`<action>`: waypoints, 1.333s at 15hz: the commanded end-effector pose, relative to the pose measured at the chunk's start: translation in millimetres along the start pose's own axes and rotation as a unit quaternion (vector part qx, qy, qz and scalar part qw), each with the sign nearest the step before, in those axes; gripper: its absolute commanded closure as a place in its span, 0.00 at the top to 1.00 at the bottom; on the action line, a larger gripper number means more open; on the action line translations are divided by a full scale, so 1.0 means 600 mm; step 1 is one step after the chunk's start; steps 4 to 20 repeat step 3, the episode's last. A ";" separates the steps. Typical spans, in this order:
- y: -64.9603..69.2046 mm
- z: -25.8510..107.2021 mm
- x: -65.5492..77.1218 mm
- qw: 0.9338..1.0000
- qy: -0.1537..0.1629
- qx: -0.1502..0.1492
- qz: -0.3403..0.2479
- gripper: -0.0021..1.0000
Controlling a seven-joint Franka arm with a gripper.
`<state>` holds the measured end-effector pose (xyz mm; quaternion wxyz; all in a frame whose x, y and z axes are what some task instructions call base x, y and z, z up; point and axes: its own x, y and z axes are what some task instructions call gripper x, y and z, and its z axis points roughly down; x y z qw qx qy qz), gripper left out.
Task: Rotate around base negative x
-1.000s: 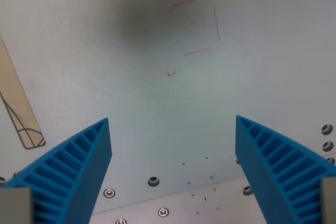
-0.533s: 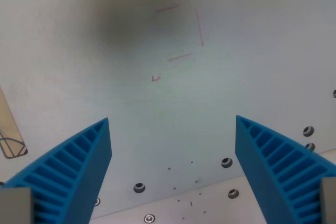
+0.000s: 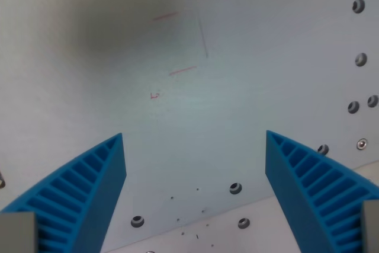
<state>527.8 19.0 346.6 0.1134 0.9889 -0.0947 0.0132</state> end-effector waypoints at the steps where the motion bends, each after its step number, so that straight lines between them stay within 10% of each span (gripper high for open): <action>1: -0.005 -0.005 -0.002 0.994 0.014 -0.111 0.012 1.00; 20: -0.005 -0.005 -0.002 0.992 0.016 -0.122 0.012 1.00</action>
